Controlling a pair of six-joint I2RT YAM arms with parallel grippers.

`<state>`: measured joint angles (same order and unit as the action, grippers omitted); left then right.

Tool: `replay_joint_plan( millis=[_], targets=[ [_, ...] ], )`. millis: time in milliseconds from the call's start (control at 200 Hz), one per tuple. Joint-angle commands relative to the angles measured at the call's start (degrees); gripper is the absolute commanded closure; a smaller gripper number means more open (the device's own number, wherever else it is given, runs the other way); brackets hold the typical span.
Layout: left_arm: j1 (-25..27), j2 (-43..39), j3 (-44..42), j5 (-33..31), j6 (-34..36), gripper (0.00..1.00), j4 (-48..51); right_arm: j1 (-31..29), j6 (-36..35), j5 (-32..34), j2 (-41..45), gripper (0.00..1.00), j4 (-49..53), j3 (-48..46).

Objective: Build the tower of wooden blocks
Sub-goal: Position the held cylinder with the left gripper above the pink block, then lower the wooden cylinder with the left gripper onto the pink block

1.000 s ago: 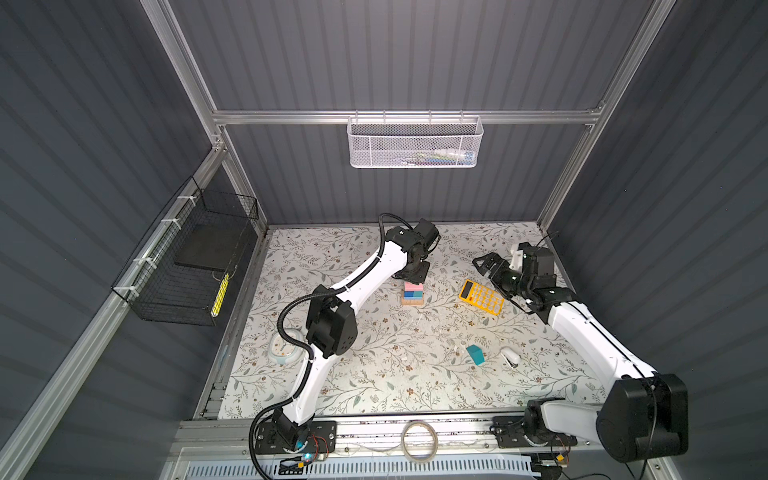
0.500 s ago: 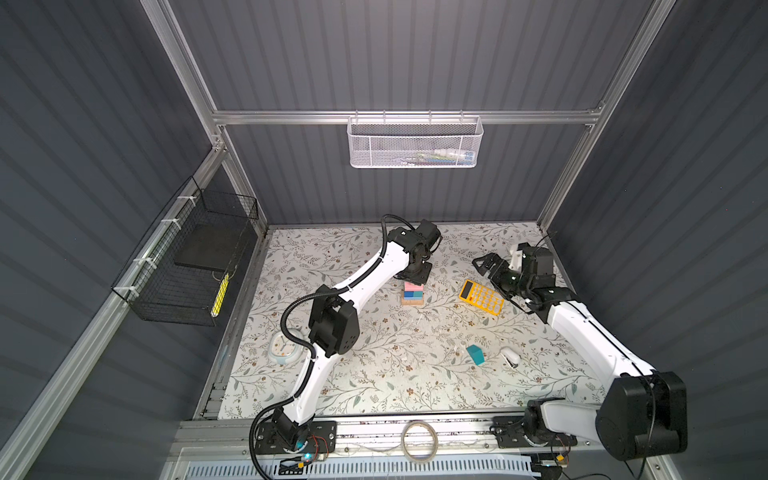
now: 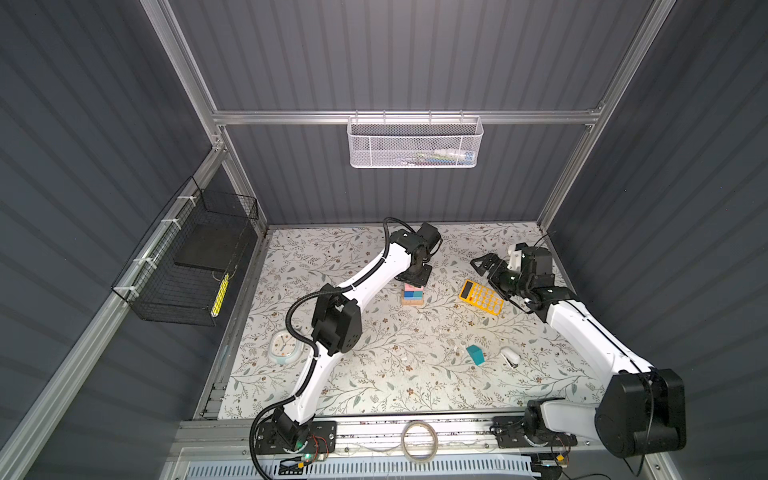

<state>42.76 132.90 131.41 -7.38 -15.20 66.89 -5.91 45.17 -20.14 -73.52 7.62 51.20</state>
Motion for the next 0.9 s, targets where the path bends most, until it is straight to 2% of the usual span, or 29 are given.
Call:
replay_joint_plan(
  millis=[0, 525, 690, 895],
  targets=[
    [0.12, 1.11, 2.00, -0.09, 0.40, 0.74, 1.58, 0.29, -0.08, -0.69, -0.24, 0.01, -0.59, -0.38],
    [-0.03, 1.75, 2.17, 0.15, 0.34, 0.70, 1.90, 0.29, 0.01, -0.88, -0.84, 0.01, -0.76, -0.23],
    [0.03, 1.84, 2.13, 0.09, 0.40, 0.59, 1.93, 0.29, 0.10, -0.86, -0.85, 0.01, -0.76, -0.22],
    [0.02, 1.88, 2.18, 0.08, 0.35, 0.55, 2.05, 0.29, 0.10, -0.90, -0.84, 0.01, -0.74, -0.22]
  ],
)
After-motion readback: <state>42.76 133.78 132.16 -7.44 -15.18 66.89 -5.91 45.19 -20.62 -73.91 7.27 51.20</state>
